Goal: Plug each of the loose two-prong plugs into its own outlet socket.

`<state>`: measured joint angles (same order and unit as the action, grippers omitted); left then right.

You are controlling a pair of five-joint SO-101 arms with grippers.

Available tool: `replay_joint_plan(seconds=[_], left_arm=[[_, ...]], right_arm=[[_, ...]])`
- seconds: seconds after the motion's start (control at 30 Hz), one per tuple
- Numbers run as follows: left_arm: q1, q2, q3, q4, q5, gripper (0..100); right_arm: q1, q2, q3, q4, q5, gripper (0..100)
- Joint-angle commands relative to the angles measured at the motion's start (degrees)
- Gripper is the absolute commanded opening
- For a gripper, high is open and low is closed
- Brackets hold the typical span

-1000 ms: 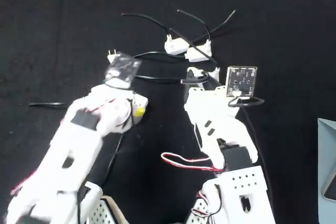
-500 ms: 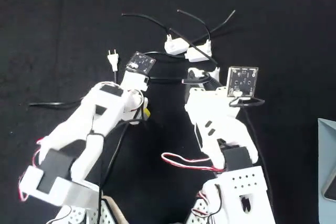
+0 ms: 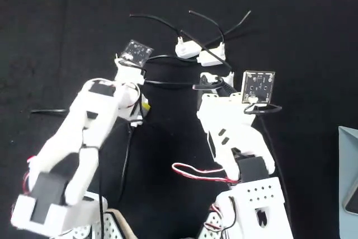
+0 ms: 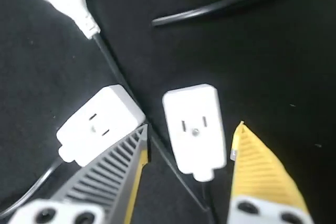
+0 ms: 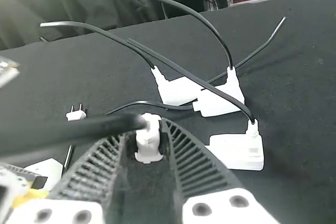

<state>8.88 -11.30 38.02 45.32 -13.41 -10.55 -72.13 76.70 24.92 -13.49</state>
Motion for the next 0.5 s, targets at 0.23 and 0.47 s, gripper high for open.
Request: replay_joint_plan(seconds=[0.23,0.47], left_arm=[[6.37,-4.13,7.43,-8.0,-0.35,26],[-0.4,11.34,-1.45,-6.33,-0.35,25]], right_arm=[[0.62,0.31,-0.31,-1.32,-0.26,1.4],[0.62,0.31,-0.31,-1.32,-0.26,1.4]])
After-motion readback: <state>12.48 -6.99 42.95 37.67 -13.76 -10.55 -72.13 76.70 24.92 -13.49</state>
